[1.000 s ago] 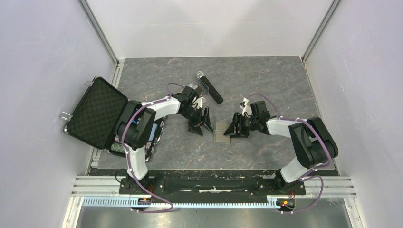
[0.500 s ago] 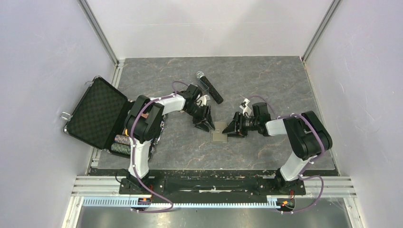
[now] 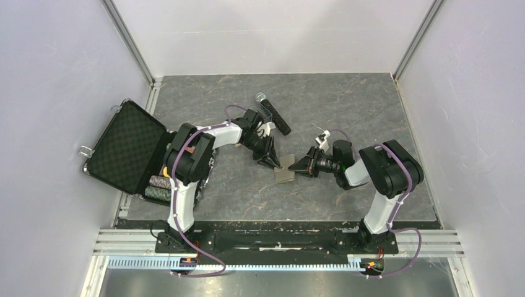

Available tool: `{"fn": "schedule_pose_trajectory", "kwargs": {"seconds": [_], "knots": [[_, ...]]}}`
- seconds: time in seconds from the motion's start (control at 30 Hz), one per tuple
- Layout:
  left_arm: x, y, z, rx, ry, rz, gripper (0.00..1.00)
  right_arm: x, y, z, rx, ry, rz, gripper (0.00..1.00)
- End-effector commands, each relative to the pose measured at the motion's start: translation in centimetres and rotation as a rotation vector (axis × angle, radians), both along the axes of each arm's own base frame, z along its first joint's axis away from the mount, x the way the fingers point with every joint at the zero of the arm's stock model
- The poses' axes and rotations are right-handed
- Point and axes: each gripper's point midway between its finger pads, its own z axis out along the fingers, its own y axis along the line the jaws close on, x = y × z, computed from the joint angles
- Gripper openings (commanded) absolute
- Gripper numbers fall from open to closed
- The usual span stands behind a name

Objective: Put the credit cards into the card holder
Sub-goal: Open the card holder at the center of the board.

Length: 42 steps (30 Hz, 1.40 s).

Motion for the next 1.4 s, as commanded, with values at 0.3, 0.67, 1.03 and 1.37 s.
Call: {"fn": "schedule_pose_trajectory", "kwargs": {"seconds": [0.3,0.67,1.03,1.37], "knots": [[1.4,2.4,4.8,0.082,-0.202,0.024,0.64,1.8,0.7,2.4,-0.086,-0.134,0.047,0.00],[3.0,5.9,9.2,0.259,-0.391,0.123,0.72,4.9,0.3,4.8,-0.338,-0.195,0.027,0.00],[2.8,4.3,9.0,0.277,-0.379,0.091,0.69,3.8,5.4,6.3,-0.346,-0.198,0.091,0.00],[1.9,4.4,7.2,0.343,-0.349,0.045,0.58,3.5,6.0,6.5,-0.353,-0.196,0.100,0.00]]}}
